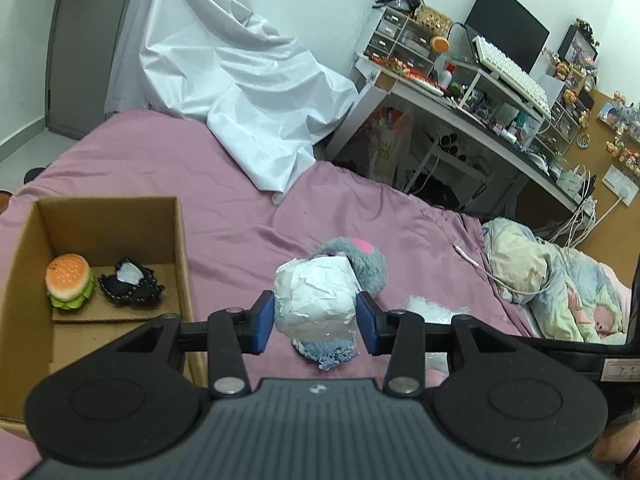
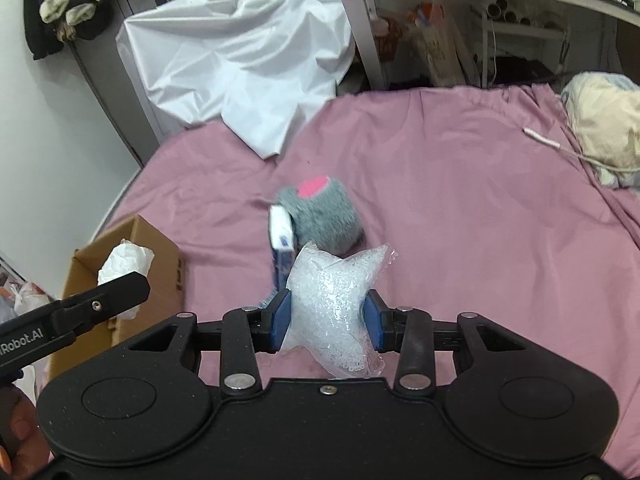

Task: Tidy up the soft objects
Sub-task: 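Carry the white ball with the left tool while the right tool carries the bubble wrap to the box, then release the white ball into the box with the left tool while the right tool drops the bubble wrap in, then move the left tool to the tissue box while the right tool approaches the grey-blue cloth, then close the left tool on the tissue box while the right tool grasps the grey-blue cloth, then carry the tissue box with the left tool while the right tool carries the cloth to the box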

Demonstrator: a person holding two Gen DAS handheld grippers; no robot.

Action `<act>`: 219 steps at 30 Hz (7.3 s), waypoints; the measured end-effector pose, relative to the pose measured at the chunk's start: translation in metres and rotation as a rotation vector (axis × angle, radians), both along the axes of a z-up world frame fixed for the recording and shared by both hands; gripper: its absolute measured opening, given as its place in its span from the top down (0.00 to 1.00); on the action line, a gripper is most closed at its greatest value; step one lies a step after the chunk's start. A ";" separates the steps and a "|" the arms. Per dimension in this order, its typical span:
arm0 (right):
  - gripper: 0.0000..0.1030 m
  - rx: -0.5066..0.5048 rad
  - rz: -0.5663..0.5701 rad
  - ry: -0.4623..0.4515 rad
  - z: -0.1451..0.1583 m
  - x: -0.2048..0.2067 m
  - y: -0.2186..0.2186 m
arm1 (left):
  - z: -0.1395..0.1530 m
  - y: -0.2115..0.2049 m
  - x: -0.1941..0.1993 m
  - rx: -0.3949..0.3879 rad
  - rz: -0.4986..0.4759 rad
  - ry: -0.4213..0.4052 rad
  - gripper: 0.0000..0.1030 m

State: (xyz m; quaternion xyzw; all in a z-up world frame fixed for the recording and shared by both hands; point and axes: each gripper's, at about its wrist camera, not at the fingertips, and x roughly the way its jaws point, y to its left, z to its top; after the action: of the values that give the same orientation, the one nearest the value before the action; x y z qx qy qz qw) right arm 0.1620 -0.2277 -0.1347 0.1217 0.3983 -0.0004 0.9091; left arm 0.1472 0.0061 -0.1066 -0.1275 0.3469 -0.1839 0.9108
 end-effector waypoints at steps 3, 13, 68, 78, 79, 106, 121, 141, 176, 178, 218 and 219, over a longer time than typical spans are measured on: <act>0.63 -0.002 0.001 -0.026 0.009 -0.003 0.006 | 0.006 0.007 -0.002 0.004 0.021 -0.011 0.59; 0.63 -0.016 0.045 -0.124 0.034 -0.012 0.035 | 0.020 0.029 -0.009 0.001 0.045 -0.051 0.59; 0.62 0.045 0.311 -0.118 0.020 0.054 0.164 | -0.035 0.152 0.019 -0.104 0.494 0.056 0.30; 0.61 0.046 0.330 -0.091 0.010 0.059 0.185 | -0.036 0.183 0.013 -0.137 0.610 0.076 0.17; 0.61 0.052 0.333 -0.088 0.010 0.059 0.188 | -0.037 0.184 0.012 -0.136 0.610 0.083 0.17; 0.00 0.028 0.233 -0.163 0.028 0.001 0.132 | -0.020 0.148 -0.009 -0.068 0.436 0.092 0.03; 0.00 0.015 0.139 -0.227 0.024 -0.016 0.071 | -0.007 0.101 0.000 0.024 0.319 0.065 0.03; 0.00 0.102 0.114 -0.139 -0.008 -0.005 0.018 | -0.004 0.035 0.038 0.074 0.142 0.060 0.03; 0.65 0.436 -0.024 0.086 -0.100 0.049 -0.013 | -0.051 -0.072 0.102 0.081 -0.141 0.175 0.41; 0.76 0.421 -0.024 0.092 -0.102 0.051 -0.012 | -0.057 -0.078 0.106 0.085 -0.147 0.189 0.43; 0.87 0.294 -0.032 -0.110 -0.019 0.010 0.002 | -0.004 -0.031 0.048 0.054 -0.058 0.087 0.83; 0.87 0.292 -0.030 -0.113 -0.017 0.009 0.004 | -0.002 -0.029 0.046 0.051 -0.053 0.081 0.83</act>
State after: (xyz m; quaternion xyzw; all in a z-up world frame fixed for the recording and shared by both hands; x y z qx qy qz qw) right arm 0.1715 -0.2235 -0.1522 0.2583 0.3405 0.0508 0.9026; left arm 0.1931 -0.0224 -0.1083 -0.1024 0.3913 -0.1939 0.8938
